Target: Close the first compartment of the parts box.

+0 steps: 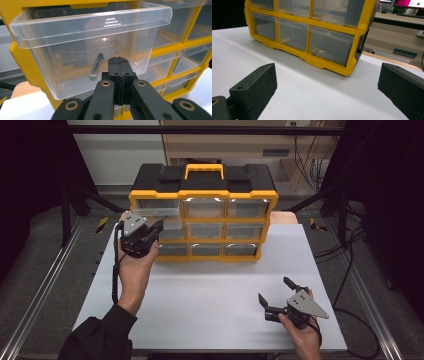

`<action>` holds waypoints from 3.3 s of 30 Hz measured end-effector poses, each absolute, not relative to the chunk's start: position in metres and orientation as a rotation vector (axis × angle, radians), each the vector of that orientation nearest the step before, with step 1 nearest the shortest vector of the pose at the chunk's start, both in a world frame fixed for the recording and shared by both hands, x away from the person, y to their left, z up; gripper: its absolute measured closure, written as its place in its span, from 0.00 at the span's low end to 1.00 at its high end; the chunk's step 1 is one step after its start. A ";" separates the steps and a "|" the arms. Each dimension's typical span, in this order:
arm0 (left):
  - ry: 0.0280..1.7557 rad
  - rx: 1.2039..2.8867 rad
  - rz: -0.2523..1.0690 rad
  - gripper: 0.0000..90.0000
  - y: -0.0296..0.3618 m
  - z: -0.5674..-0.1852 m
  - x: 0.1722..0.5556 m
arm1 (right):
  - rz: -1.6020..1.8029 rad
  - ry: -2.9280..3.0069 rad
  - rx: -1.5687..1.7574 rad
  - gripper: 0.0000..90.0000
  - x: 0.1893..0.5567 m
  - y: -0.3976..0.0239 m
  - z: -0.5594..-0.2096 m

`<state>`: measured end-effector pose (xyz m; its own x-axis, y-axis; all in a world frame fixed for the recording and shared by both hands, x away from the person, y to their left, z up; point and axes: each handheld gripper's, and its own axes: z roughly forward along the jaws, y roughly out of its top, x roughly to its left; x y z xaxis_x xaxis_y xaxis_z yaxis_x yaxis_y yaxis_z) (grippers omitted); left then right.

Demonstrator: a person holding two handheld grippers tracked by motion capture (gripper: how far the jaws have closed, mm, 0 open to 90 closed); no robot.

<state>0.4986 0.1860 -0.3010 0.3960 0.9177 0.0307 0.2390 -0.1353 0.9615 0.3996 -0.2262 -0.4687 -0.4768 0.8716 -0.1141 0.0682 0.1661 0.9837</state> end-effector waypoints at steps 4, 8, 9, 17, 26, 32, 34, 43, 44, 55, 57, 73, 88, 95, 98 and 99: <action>1.042 1.625 0.824 1.00 0.186 -0.301 0.499 | 1.388 1.714 0.903 0.03 0.400 -0.226 -0.469; 1.045 1.619 0.820 1.00 0.186 -0.301 0.499 | 1.392 1.717 0.904 0.03 0.400 -0.226 -0.469; 1.042 1.621 0.822 1.00 0.185 -0.301 0.499 | 1.391 1.717 0.902 0.03 0.400 -0.226 -0.469; 1.037 1.638 0.832 1.00 0.183 -0.300 0.501 | 1.391 1.711 0.905 0.03 0.400 -0.227 -0.469; 1.039 1.644 0.842 1.00 0.183 -0.299 0.504 | 1.391 1.710 0.905 0.03 0.400 -0.227 -0.469; 1.042 1.640 0.843 1.00 0.184 -0.300 0.507 | 1.391 1.711 0.906 0.03 0.400 -0.227 -0.469; 1.044 1.640 0.842 1.00 0.185 -0.300 0.508 | 1.390 1.711 0.906 0.03 0.400 -0.227 -0.469; 1.045 1.637 0.840 1.00 0.186 -0.301 0.510 | 1.389 1.715 0.907 0.03 0.400 -0.226 -0.469; 1.046 1.637 0.841 1.00 0.186 -0.302 0.510 | 1.389 1.715 0.907 0.03 0.400 -0.227 -0.469; 1.060 1.628 0.824 1.00 0.186 -0.302 0.514 | 1.390 1.715 0.909 0.03 0.400 -0.227 -0.469; 1.060 1.628 0.824 1.00 0.186 -0.302 0.514 | 1.389 1.715 0.910 0.03 0.400 -0.227 -0.469; 1.060 1.634 0.823 1.00 0.186 -0.301 0.517 | 1.387 1.720 0.910 0.03 0.400 -0.226 -0.469; 1.037 1.651 0.831 1.00 0.186 -0.298 0.521 | 1.370 1.732 0.893 0.03 0.401 -0.224 -0.471; 1.050 1.643 0.822 1.00 0.186 -0.299 0.521 | 1.381 1.726 0.894 0.03 0.401 -0.223 -0.471; 1.048 1.647 0.827 1.00 0.186 -0.299 0.522 | 1.383 1.727 0.893 0.03 0.400 -0.223 -0.470; 1.047 1.648 0.829 1.00 0.186 -0.299 0.522 | 1.384 1.724 0.894 0.03 0.400 -0.223 -0.470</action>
<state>0.5216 0.1856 -0.2995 0.3964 0.9171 0.0413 0.2509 -0.1516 0.9561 0.4003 -0.2232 -0.4699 -0.4843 0.8665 -0.1208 0.0693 0.1756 0.9820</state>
